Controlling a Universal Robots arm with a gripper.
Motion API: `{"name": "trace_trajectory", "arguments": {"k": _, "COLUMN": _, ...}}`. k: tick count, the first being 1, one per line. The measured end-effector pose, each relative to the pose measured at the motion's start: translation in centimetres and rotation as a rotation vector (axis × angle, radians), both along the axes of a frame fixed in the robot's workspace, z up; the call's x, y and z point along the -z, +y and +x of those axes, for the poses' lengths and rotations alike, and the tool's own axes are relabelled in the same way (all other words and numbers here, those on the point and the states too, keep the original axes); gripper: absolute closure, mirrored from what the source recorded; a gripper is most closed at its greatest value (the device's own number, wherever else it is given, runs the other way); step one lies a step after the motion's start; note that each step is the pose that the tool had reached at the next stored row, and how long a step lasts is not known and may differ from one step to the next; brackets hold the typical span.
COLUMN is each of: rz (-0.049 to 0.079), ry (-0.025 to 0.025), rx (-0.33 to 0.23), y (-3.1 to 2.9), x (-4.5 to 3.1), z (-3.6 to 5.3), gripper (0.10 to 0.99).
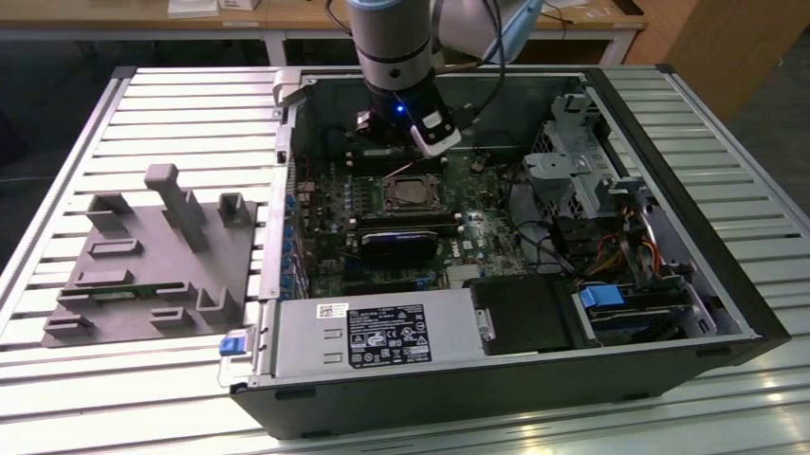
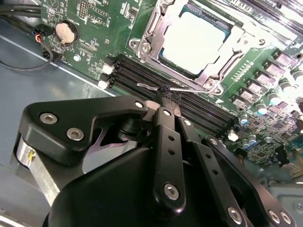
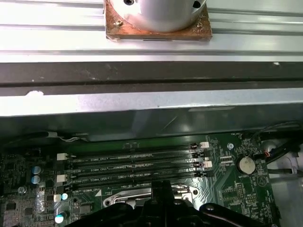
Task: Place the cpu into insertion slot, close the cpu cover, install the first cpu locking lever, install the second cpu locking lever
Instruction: 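Install the first cpu locking lever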
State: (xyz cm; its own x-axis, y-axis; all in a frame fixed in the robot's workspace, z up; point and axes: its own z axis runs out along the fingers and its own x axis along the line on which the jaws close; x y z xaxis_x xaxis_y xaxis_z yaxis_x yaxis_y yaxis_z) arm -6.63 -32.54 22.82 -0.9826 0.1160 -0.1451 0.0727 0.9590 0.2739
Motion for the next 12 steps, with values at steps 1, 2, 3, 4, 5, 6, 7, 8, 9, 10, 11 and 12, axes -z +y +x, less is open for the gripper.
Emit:
{"name": "trace_trajectory", "arguments": {"k": 1, "rz": 0.000, "ry": 0.0000, "rx": 0.000, "y": 0.06, "x": 0.06, "z": 0.00, "gripper": 0.980}}
{"name": "trace_trajectory", "arguments": {"k": 2, "rz": 0.000, "ry": 0.0000, "rx": 0.000, "y": 0.11, "x": 0.12, "z": 0.00, "gripper": 0.980}}
{"name": "trace_trajectory", "arguments": {"k": 3, "rz": 0.000, "ry": 0.0000, "rx": 0.000, "y": 0.16, "x": 0.17, "z": 0.00, "gripper": 0.980}}
{"name": "trace_trajectory", "arguments": {"k": 4, "rz": 0.000, "ry": 0.0000, "rx": 0.000, "y": 0.21, "x": 0.23, "z": 0.00, "gripper": 0.980}}
{"name": "trace_trajectory", "arguments": {"k": 5, "rz": 0.000, "ry": -0.0001, "rx": 0.000, "y": 0.25, "x": 0.30, "z": 0.00, "gripper": 0.980}}
{"name": "trace_trajectory", "arguments": {"k": 6, "rz": 0.000, "ry": 0.0000, "rx": 0.000, "y": 0.30, "x": 0.35, "z": 0.00, "gripper": 0.980}}
{"name": "trace_trajectory", "arguments": {"k": 7, "rz": 0.000, "ry": 0.0001, "rx": 0.000, "y": 0.34, "x": 0.40, "z": 0.00, "gripper": 0.980}}
{"name": "trace_trajectory", "arguments": {"k": 8, "rz": 0.000, "ry": 0.0000, "rx": 0.000, "y": 0.39, "x": 0.46, "z": 0.01, "gripper": 0.980}}
{"name": "trace_trajectory", "arguments": {"k": 9, "rz": 0.000, "ry": 0.0000, "rx": 0.000, "y": 0.43, "x": 0.51, "z": 0.01, "gripper": 0.980}}
{"name": "trace_trajectory", "arguments": {"k": 10, "rz": 0.000, "ry": 0.0001, "rx": 0.000, "y": 0.47, "x": 0.56, "z": 0.03, "gripper": 0.980}}
{"name": "trace_trajectory", "arguments": {"k": 11, "rz": 0.000, "ry": 0.0000, "rx": 0.000, "y": 0.51, "x": 0.62, "z": 0.05, "gripper": 0.980}}
{"name": "trace_trajectory", "arguments": {"k": 12, "rz": 0.000, "ry": 0.0000, "rx": 0.000, "y": 0.54, "x": 0.67, "z": 0.08, "gripper": 0.980}}
